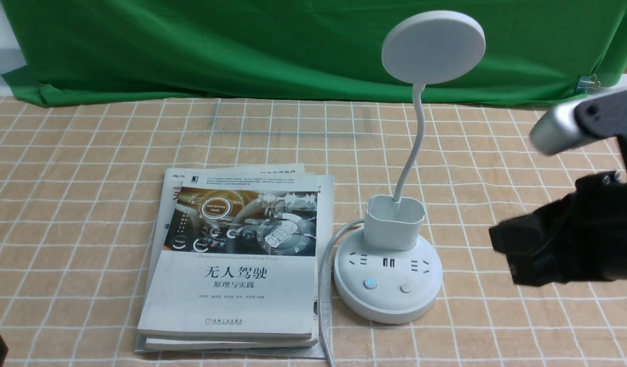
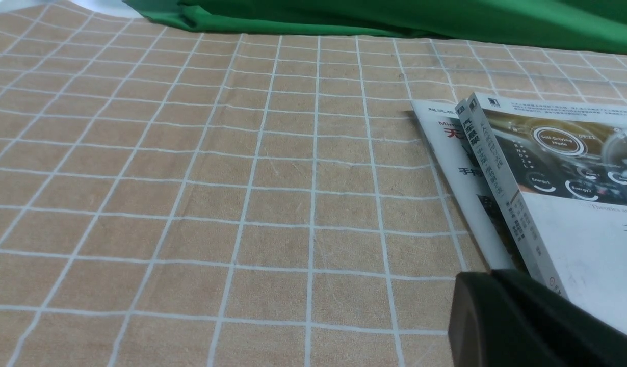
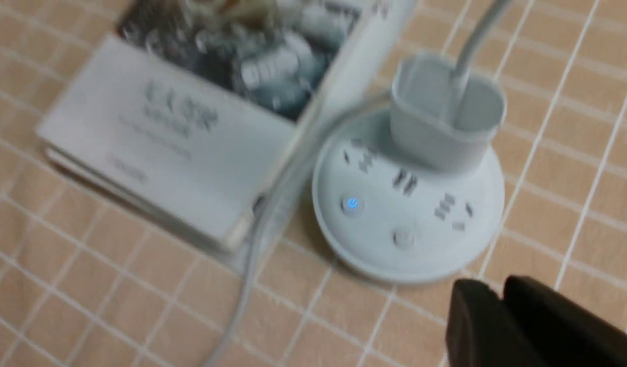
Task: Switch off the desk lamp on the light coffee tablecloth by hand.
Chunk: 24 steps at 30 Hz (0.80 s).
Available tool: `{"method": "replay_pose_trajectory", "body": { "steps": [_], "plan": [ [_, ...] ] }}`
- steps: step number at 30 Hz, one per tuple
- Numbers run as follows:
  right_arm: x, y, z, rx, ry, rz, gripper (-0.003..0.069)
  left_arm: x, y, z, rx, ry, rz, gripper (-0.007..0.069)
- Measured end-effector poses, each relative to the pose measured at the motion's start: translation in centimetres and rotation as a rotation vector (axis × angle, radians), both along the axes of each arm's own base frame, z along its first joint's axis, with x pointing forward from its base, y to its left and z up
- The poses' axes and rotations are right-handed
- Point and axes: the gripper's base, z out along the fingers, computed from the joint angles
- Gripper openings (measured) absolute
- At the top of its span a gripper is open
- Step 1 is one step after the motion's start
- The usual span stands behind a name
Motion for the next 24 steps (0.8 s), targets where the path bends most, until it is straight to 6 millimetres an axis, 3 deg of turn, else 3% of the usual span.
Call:
{"method": "replay_pose_trajectory", "body": {
  "steps": [6,11,12,15,24],
  "plan": [
    [-0.4,-0.9,0.1,0.001,-0.062,-0.018,0.0039,0.0,0.0,0.0,0.000,0.000,0.001,0.0005],
    [-2.4,-4.2,-1.7,0.022,-0.152,-0.110,0.0025,0.0,0.0,0.0,0.000,0.000,0.001,0.0005],
    [-3.8,-5.9,-3.0,0.046,-0.209,-0.165,0.0024,0.0,0.0,0.0,0.000,0.000,0.001,0.0005],
    [-6.2,-8.0,-5.6,0.084,-0.311,-0.251,0.0024,0.0,0.0,0.0,0.000,0.000,0.001,0.0005],
    [-10.9,-10.5,-12.4,0.113,-0.526,-0.376,0.0026,0.0,0.0,0.0,0.000,0.000,0.001,0.0005]
  ]
}}
